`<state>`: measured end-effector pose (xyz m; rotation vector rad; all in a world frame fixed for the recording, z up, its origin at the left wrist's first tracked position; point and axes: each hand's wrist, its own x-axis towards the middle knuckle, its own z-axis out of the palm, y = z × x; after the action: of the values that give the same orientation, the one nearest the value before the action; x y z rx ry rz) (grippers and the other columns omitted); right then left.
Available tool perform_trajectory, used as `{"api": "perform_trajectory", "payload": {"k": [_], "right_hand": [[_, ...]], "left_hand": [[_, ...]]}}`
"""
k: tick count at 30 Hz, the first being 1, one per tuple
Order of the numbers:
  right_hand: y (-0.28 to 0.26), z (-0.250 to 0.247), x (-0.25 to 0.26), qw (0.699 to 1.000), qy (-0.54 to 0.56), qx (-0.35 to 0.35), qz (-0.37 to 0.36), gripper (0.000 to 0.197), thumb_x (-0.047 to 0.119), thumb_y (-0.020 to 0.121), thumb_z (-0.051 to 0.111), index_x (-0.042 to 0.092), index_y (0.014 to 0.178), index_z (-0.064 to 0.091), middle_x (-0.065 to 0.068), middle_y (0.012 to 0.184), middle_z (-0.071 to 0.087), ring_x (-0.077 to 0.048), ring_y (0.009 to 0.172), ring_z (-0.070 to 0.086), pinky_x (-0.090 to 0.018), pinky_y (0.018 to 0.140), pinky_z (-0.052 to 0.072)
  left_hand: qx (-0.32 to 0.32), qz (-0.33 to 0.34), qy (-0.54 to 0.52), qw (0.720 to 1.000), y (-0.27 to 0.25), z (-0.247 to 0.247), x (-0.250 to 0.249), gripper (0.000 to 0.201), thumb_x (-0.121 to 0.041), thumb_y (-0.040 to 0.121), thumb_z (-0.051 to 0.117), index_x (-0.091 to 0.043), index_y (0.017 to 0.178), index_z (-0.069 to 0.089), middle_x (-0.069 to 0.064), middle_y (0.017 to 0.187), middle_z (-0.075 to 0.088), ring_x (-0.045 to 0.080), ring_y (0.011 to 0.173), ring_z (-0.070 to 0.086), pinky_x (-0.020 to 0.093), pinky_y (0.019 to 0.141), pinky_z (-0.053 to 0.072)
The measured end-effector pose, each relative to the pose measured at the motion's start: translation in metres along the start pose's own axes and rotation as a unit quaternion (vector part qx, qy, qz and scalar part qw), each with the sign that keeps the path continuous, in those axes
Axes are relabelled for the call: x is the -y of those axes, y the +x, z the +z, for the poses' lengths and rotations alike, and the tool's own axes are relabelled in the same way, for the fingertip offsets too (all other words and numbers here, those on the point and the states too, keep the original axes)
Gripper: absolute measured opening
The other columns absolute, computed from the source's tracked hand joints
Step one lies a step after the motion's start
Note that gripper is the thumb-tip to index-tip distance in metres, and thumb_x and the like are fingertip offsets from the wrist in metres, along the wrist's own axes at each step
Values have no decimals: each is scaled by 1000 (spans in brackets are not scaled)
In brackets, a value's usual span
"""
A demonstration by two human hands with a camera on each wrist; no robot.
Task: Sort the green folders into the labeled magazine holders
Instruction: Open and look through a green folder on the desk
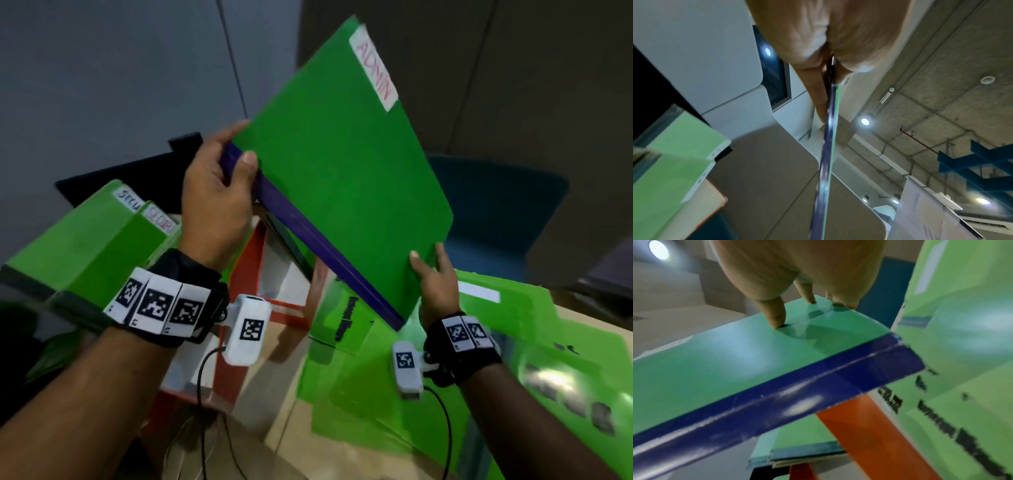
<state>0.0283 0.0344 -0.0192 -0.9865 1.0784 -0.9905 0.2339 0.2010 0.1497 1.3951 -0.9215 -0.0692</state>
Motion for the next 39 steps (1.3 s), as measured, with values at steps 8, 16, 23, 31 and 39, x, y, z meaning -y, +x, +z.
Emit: {"api": "perform_trajectory", "payload": {"k": [8, 16, 23, 31, 39], "right_hand": [[-22, 130, 16, 984, -25, 163, -73, 80, 28, 83, 72, 24, 149, 28, 1, 157, 23, -16, 141, 23, -40, 114, 27], [-64, 225, -15, 916, -56, 391, -66, 74, 3, 93, 56, 8, 152, 11, -7, 158, 18, -18, 143, 25, -27, 112, 27], [-94, 283, -55, 767, -317, 476, -292, 45, 28, 96, 56, 16, 138, 48, -3, 141, 50, -16, 135, 40, -27, 113, 26], [-108, 331, -82, 581, -501, 445, -461, 67, 59, 97, 28, 20, 151, 22, 2, 160, 14, -14, 148, 2, -43, 120, -3], [-106, 333, -79, 558, -509, 450, -477, 59, 56, 94, 42, 22, 142, 36, 1, 148, 37, -19, 146, 13, -46, 118, -2]], "left_hand": [[-100, -22, 43, 994, 0, -66, 3, 27, -23, 91, 66, -12, 92, 42, 1, 71, 39, 11, 62, 58, 32, 58, 58], [-217, 5, 68, 974, 13, -177, -3, 31, -40, 91, 61, -22, 80, 38, -10, 66, 44, 19, 60, 48, 41, 58, 50], [-352, -55, 105, 929, 27, -314, 31, 91, -74, 74, 65, -1, 125, 51, 23, 119, 61, 41, 100, 62, 58, 80, 54], [-319, -31, 208, 924, -1, -282, 11, 27, -28, 98, 54, -21, 73, 45, -8, 70, 41, -13, 54, 51, 5, 57, 40], [-305, -26, 191, 933, -4, -279, 18, 24, -24, 97, 55, -21, 77, 42, -8, 71, 41, -14, 58, 51, 7, 61, 42]]}}
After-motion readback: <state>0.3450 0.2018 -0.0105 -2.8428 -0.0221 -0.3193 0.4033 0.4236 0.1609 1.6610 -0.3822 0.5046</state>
